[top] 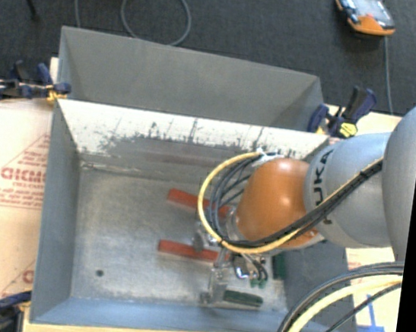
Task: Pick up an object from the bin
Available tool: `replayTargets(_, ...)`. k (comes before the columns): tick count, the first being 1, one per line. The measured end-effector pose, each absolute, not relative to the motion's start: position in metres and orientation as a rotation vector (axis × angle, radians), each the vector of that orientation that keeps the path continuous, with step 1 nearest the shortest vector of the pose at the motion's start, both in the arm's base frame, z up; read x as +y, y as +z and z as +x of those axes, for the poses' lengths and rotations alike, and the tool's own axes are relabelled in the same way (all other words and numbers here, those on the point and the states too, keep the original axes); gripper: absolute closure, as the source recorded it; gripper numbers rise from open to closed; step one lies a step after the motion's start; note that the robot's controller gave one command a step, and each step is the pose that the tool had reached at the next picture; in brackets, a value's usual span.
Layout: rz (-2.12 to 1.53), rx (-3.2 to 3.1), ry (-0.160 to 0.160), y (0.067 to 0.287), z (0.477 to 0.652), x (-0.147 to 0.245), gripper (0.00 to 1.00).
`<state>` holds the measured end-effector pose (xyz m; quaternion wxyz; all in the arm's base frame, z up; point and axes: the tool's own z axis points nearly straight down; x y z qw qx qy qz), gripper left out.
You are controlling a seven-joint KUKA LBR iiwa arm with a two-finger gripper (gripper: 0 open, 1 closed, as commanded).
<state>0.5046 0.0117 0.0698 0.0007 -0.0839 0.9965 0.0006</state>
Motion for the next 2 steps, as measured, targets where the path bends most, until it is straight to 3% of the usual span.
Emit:
replayTargets(1, -0.262, 3.124, 0.002, 0.074, 0.507, 0.012, 1.00)
replayTargets(2, -0.285, 3.116, -0.003, 0.213, 0.526, 0.000, 1.00)
